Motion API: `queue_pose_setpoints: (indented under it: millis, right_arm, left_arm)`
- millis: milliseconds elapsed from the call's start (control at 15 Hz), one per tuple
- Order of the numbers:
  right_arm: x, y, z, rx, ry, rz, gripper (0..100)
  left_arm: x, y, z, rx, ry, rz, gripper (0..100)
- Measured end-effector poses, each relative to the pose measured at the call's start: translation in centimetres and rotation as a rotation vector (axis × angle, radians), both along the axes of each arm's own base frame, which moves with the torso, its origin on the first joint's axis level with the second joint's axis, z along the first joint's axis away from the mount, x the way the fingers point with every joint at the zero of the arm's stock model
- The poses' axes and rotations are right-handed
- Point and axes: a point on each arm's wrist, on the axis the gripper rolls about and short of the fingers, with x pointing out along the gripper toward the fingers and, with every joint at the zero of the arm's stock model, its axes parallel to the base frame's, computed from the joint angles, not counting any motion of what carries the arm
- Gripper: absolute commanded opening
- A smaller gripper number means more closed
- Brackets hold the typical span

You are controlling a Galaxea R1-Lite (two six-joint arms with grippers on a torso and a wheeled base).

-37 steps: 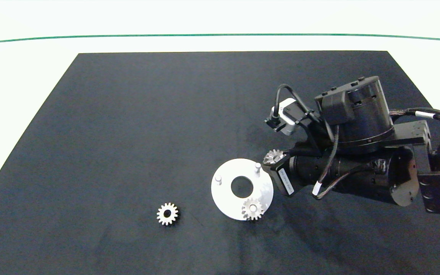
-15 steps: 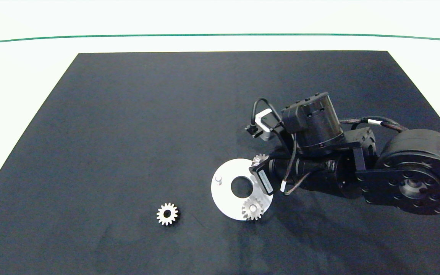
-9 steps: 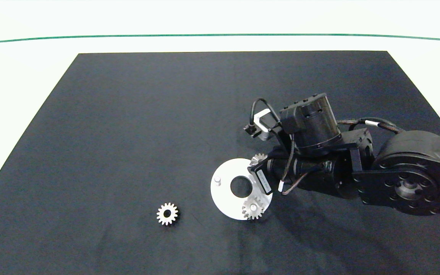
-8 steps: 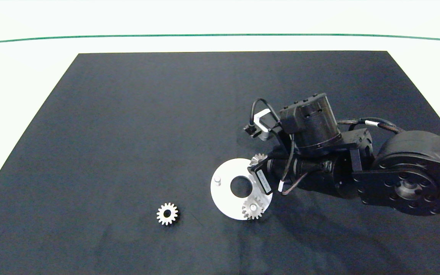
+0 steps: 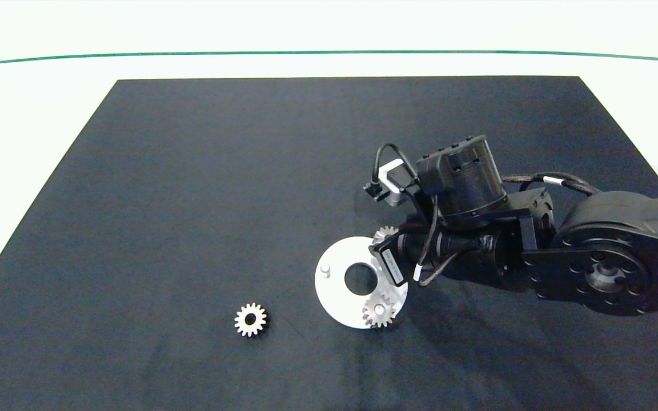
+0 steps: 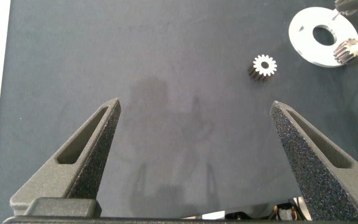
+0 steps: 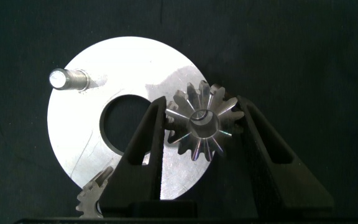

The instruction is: Install three planetary gears onto the carrier pins

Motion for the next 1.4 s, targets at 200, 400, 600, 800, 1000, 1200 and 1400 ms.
queue_pose_setpoints:
  millis: [200,400,600,800,1000,1200,1400]
  right_arm:
    - [0.02,0.00,-0.09,-0.002,0.002,-0.001,16]
    - [-0.02,0.00,-0.14,-0.005,0.005,0.000,16]
    - [0.04,0.05,-0.23,-0.006,0.006,0.000,16]
    - [0.13,0.10,-0.28,-0.005,0.006,-0.002,16]
    - [0.24,0.20,-0.22,-0.005,0.006,-0.001,16]
    - [0.31,0.26,-0.31,-0.009,0.010,-0.001,16]
    - [0.22,0.19,-0.75,-0.035,0.040,0.002,16]
  left_arm:
    - [0.00,0.00,0.01,0.000,-0.001,0.000,100]
    - [-0.01,0.01,0.04,0.000,-0.002,-0.001,100]
    - [-0.05,0.01,0.08,0.000,-0.005,-0.001,100]
    - [-0.06,0.01,0.12,-0.001,-0.006,-0.001,100]
    - [-0.05,0.01,0.15,0.000,-0.005,0.000,100]
    - [-0.05,0.01,0.16,-0.001,-0.005,-0.001,100]
    - [-0.04,0.01,0.16,0.000,-0.004,-0.001,100]
